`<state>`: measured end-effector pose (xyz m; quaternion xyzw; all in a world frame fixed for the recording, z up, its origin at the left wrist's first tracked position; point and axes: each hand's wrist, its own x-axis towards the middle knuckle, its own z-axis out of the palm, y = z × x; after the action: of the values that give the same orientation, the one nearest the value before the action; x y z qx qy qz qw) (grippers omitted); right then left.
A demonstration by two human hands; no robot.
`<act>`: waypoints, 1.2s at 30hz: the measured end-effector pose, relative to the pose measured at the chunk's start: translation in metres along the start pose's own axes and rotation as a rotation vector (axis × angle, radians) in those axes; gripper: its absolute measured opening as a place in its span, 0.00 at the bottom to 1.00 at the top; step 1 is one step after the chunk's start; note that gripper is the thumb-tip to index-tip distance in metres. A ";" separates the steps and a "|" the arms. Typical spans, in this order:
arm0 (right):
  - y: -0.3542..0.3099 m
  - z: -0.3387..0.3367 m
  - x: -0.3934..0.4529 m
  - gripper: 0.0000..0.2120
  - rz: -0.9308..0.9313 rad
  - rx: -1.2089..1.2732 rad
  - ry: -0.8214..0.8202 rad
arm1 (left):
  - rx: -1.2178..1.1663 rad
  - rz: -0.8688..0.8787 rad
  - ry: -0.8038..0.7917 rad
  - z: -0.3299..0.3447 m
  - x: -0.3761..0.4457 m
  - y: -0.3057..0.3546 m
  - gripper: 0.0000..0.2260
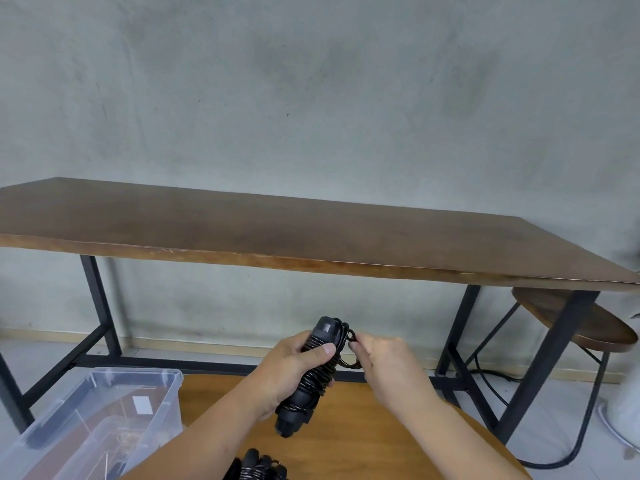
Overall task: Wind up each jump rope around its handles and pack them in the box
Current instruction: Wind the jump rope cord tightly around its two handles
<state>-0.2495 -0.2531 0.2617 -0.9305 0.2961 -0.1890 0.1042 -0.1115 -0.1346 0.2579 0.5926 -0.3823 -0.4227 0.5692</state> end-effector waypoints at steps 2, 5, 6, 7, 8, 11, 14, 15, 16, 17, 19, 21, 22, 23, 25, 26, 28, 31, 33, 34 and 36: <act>0.001 -0.003 0.002 0.13 -0.017 -0.067 -0.017 | 0.021 0.012 -0.012 0.000 0.001 0.000 0.13; 0.001 -0.001 0.006 0.04 -0.125 -0.238 0.006 | 0.084 0.021 -0.026 -0.001 0.003 0.001 0.12; 0.002 0.002 0.006 0.06 -0.124 -0.286 0.020 | 0.097 0.026 -0.027 -0.001 0.003 0.001 0.13; 0.003 0.003 0.007 0.08 -0.113 -0.309 0.008 | 0.111 0.034 -0.023 -0.001 0.003 0.001 0.15; 0.003 0.003 0.008 0.09 -0.132 -0.313 -0.009 | 0.124 0.038 -0.019 -0.002 0.004 0.000 0.16; 0.002 0.000 0.010 0.08 -0.158 -0.268 -0.096 | 0.139 0.043 -0.012 -0.003 0.004 -0.006 0.10; -0.006 0.004 0.005 0.07 -0.091 -0.068 -0.032 | 0.158 0.073 0.005 -0.004 0.005 -0.006 0.11; -0.009 0.006 0.001 0.07 -0.049 0.032 -0.009 | 0.168 0.081 0.008 -0.004 0.005 -0.005 0.11; -0.013 0.008 -0.003 0.06 -0.028 0.104 0.020 | 0.171 0.085 0.004 -0.005 0.006 -0.004 0.11; -0.016 0.008 -0.007 0.08 -0.011 0.140 0.043 | 0.167 0.089 -0.002 -0.005 0.006 -0.002 0.12; -0.020 0.007 -0.012 0.17 0.022 0.202 0.091 | 0.151 0.092 -0.010 -0.004 0.006 -0.001 0.15; -0.021 0.008 -0.015 0.18 0.013 0.277 0.121 | 0.157 0.095 -0.011 -0.003 0.007 -0.002 0.14; -0.022 0.008 -0.017 0.16 0.002 0.302 0.122 | 0.154 0.091 -0.017 -0.002 0.007 -0.001 0.13; -0.022 0.008 -0.017 0.13 -0.006 0.313 0.127 | 0.147 0.090 -0.024 -0.001 0.007 0.000 0.13; -0.021 0.007 -0.016 0.08 -0.003 0.332 0.157 | 0.143 0.092 -0.039 -0.001 0.007 0.001 0.16; -0.021 0.007 -0.014 0.06 0.001 0.336 0.171 | 0.140 0.087 -0.044 -0.002 0.007 0.001 0.17; -0.021 0.006 -0.012 0.05 0.013 0.331 0.180 | 0.147 0.083 -0.051 -0.003 0.008 0.001 0.17; -0.024 0.005 -0.008 0.06 0.043 0.339 0.180 | 0.187 0.096 -0.050 -0.004 0.009 0.003 0.11; -0.026 0.004 -0.006 0.07 0.059 0.351 0.178 | 0.190 0.099 -0.046 -0.004 0.009 0.005 0.08; -0.027 0.004 -0.004 0.07 0.084 0.383 0.175 | 0.189 0.099 -0.044 -0.004 0.009 0.005 0.08; -0.029 0.003 0.000 0.09 0.207 0.527 0.175 | 0.190 0.106 -0.031 -0.004 0.009 0.006 0.08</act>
<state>-0.2334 -0.2290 0.2681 -0.8163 0.3380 -0.3273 0.3352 -0.1043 -0.1419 0.2633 0.6161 -0.4605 -0.3630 0.5260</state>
